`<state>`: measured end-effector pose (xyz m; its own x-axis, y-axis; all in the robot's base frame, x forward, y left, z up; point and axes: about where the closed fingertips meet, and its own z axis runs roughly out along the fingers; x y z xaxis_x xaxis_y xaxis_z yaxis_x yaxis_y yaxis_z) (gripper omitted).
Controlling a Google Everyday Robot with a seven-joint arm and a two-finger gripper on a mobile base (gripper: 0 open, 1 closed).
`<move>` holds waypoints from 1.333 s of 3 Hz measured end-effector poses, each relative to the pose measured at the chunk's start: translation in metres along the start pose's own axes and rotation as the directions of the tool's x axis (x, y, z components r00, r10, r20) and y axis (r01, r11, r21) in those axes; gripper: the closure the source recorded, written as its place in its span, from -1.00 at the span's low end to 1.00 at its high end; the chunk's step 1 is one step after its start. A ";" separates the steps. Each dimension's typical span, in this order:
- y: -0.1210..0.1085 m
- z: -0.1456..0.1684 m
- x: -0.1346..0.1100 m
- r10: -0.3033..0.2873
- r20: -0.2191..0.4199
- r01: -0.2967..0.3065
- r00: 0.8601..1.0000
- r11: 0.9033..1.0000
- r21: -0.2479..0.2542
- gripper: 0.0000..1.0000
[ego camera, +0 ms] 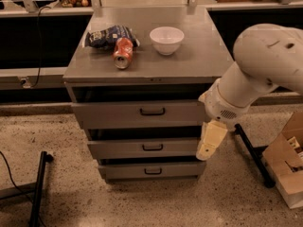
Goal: Open middle drawer
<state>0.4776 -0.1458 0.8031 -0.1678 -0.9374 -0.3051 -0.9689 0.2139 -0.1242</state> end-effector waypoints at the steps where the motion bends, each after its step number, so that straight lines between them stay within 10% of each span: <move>1: 0.008 0.055 0.011 0.019 0.021 -0.018 1.000 0.999 -0.051 -1.00; 3: 0.015 0.118 0.020 -0.106 0.163 0.100 0.981 0.994 0.042 -1.00; 4: 0.024 0.148 0.023 -0.104 0.091 0.108 0.990 0.993 -0.052 -1.00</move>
Offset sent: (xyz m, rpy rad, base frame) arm 0.0798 0.0485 -0.1457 0.3712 -0.5626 0.0900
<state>0.4771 -0.1216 0.6529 -0.0495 -0.9257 -0.3751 -0.9895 0.0965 -0.1076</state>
